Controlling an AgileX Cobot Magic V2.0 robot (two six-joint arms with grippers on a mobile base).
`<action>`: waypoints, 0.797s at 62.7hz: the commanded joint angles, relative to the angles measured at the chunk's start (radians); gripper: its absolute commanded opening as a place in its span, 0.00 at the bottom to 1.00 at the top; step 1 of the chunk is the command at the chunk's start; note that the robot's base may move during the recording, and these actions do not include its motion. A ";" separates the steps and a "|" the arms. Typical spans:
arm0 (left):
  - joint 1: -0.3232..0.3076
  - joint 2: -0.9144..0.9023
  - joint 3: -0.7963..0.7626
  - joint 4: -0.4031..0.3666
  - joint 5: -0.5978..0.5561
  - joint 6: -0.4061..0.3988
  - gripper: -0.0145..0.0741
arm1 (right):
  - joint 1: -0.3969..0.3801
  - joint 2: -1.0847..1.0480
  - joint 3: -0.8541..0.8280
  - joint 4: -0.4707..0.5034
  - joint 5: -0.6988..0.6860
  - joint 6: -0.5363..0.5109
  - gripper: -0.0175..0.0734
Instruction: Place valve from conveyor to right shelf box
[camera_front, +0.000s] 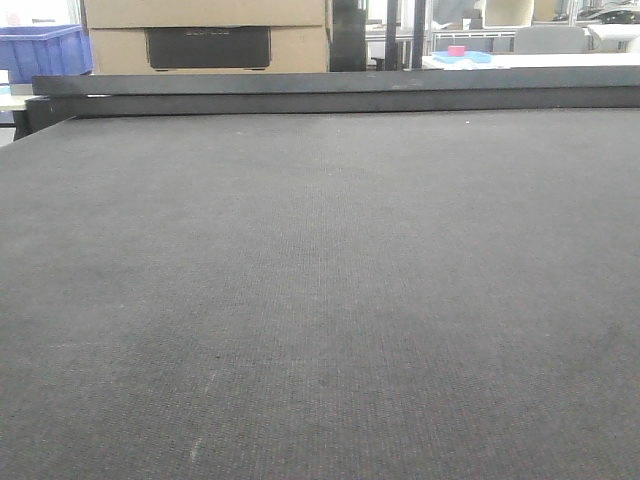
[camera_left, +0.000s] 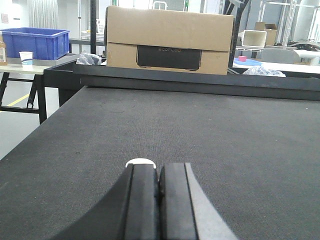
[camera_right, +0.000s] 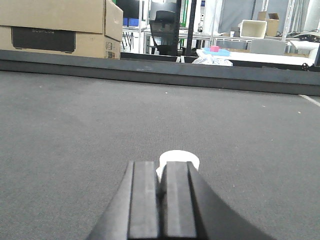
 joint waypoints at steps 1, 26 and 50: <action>-0.003 -0.004 -0.003 -0.002 -0.014 -0.006 0.04 | -0.004 -0.003 0.000 -0.008 -0.016 -0.002 0.01; -0.003 -0.004 -0.003 -0.002 -0.014 -0.006 0.04 | -0.004 -0.003 0.000 -0.008 -0.016 -0.002 0.01; -0.003 -0.004 -0.003 -0.007 -0.006 -0.006 0.04 | -0.004 -0.003 0.000 0.020 -0.155 -0.002 0.01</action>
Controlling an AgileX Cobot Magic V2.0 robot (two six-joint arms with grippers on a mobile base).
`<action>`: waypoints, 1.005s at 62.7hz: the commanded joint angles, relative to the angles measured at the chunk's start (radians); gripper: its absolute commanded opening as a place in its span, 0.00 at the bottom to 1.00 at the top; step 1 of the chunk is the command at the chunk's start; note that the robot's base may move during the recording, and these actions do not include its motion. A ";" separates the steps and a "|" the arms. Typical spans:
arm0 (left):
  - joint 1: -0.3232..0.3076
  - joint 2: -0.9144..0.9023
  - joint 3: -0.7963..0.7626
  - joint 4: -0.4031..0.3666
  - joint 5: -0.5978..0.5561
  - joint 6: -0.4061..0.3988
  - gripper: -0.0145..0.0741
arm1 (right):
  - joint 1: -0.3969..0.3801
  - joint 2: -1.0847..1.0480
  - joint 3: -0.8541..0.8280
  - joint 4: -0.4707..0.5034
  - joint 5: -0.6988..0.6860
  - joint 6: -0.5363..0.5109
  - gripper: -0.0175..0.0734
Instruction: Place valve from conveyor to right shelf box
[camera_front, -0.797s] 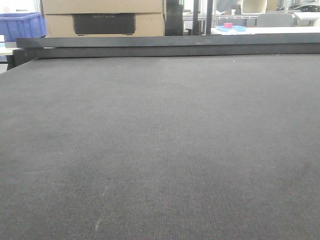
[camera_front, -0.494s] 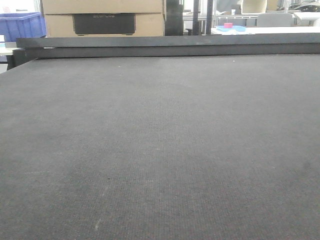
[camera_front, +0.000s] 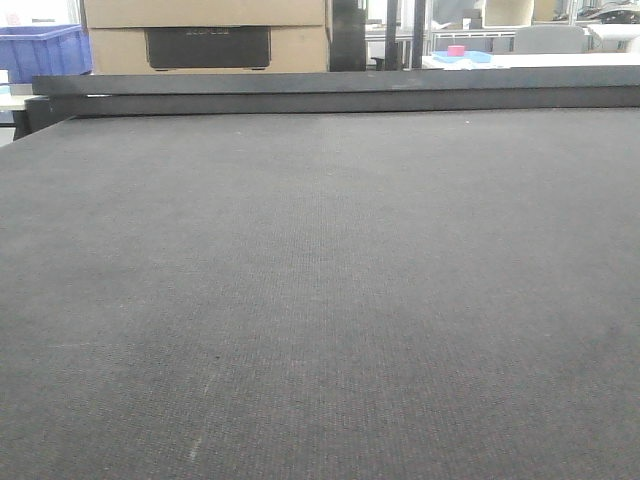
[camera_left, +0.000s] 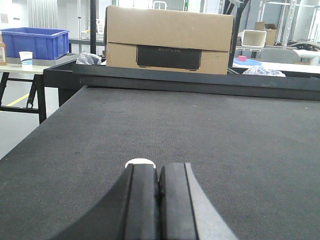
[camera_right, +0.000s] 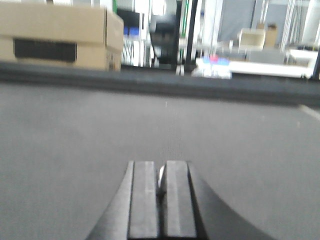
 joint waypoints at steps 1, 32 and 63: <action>-0.003 -0.004 -0.003 -0.007 -0.001 -0.006 0.04 | -0.004 -0.003 -0.001 0.032 -0.091 -0.002 0.01; -0.003 0.244 -0.464 0.020 0.391 -0.006 0.04 | -0.004 0.247 -0.414 0.058 0.372 -0.002 0.01; -0.003 0.906 -0.933 -0.007 0.658 -0.006 0.04 | -0.004 0.913 -0.893 -0.081 0.801 -0.002 0.01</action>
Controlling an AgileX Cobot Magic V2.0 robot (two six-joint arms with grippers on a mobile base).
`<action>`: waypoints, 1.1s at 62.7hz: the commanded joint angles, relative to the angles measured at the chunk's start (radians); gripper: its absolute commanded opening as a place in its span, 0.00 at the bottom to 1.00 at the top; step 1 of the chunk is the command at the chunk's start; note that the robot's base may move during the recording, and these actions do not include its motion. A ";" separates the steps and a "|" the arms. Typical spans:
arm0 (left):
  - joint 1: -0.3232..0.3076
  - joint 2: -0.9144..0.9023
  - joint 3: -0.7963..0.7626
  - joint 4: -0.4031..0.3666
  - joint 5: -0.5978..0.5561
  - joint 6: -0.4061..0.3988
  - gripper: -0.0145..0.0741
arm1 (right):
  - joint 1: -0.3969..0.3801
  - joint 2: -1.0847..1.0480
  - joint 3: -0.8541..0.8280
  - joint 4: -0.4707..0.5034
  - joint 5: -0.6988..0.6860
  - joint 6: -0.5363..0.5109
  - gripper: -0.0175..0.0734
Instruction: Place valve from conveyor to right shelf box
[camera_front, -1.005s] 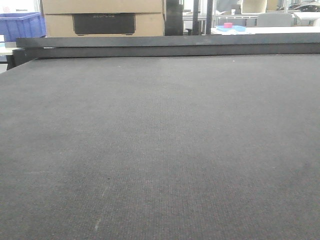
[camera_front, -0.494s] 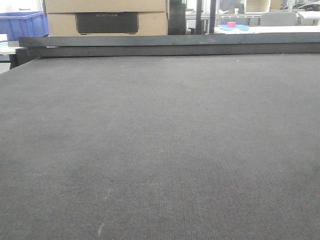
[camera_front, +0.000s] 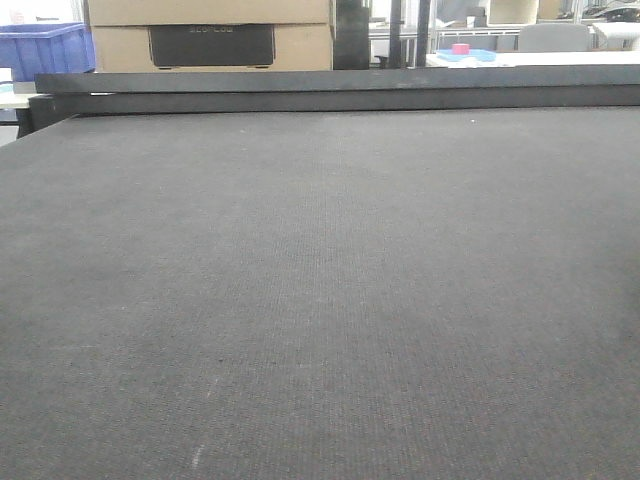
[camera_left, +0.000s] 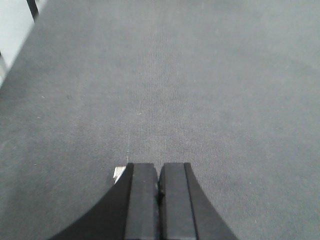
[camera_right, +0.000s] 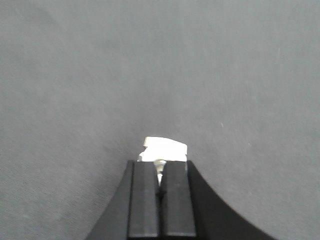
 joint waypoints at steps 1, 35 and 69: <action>-0.003 0.088 -0.066 -0.008 0.001 -0.004 0.04 | -0.004 0.090 -0.074 -0.026 0.061 -0.002 0.01; -0.003 0.202 -0.123 -0.008 0.010 -0.004 0.04 | -0.004 0.441 -0.366 -0.014 0.410 0.027 0.01; -0.003 0.202 -0.123 -0.008 0.066 -0.004 0.04 | -0.083 0.639 -0.411 0.107 0.434 -0.052 0.66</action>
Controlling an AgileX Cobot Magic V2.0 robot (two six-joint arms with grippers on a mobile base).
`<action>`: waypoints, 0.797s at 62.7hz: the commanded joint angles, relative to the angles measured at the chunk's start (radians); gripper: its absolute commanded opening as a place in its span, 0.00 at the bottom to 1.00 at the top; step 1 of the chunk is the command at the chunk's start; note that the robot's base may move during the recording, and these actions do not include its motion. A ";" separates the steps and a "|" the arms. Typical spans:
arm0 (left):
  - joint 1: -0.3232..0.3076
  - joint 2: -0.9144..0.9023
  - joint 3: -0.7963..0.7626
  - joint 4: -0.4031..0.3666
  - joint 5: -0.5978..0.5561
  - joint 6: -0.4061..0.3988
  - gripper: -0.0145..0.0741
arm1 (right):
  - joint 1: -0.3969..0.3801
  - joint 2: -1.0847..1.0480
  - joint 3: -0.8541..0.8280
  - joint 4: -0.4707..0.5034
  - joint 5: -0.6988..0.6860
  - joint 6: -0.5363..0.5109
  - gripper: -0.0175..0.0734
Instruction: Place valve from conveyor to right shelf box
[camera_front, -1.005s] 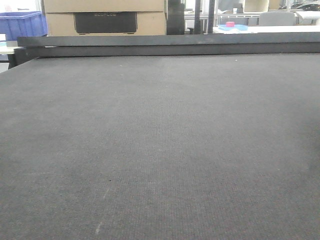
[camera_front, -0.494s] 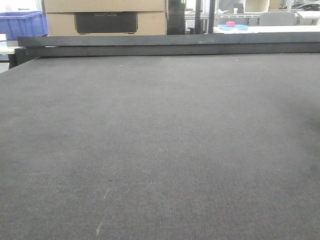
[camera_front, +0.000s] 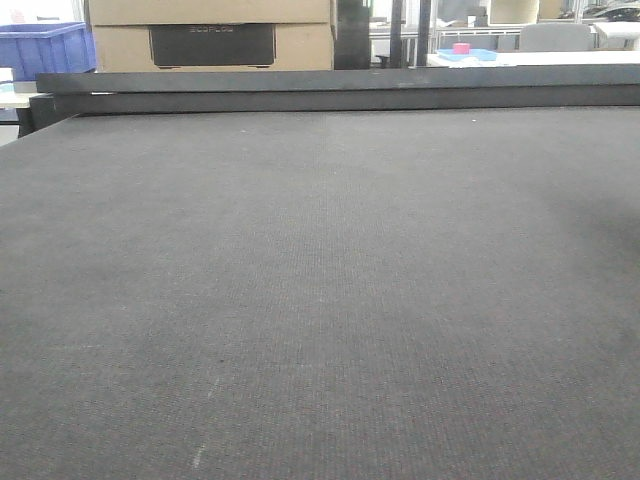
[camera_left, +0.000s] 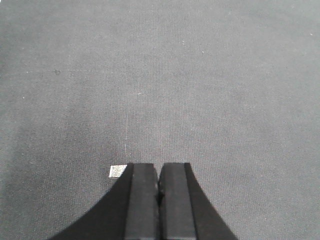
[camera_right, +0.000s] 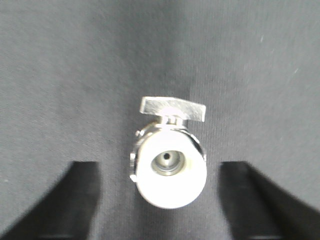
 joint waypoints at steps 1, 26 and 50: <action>-0.003 -0.001 -0.007 -0.008 -0.003 -0.004 0.04 | -0.045 0.027 -0.008 0.064 0.010 -0.063 0.66; -0.003 -0.001 -0.007 -0.008 -0.003 -0.004 0.04 | -0.066 0.126 -0.006 0.056 -0.008 -0.079 0.66; -0.003 -0.001 -0.007 -0.008 -0.003 -0.004 0.04 | -0.065 0.165 0.073 0.052 -0.098 -0.079 0.66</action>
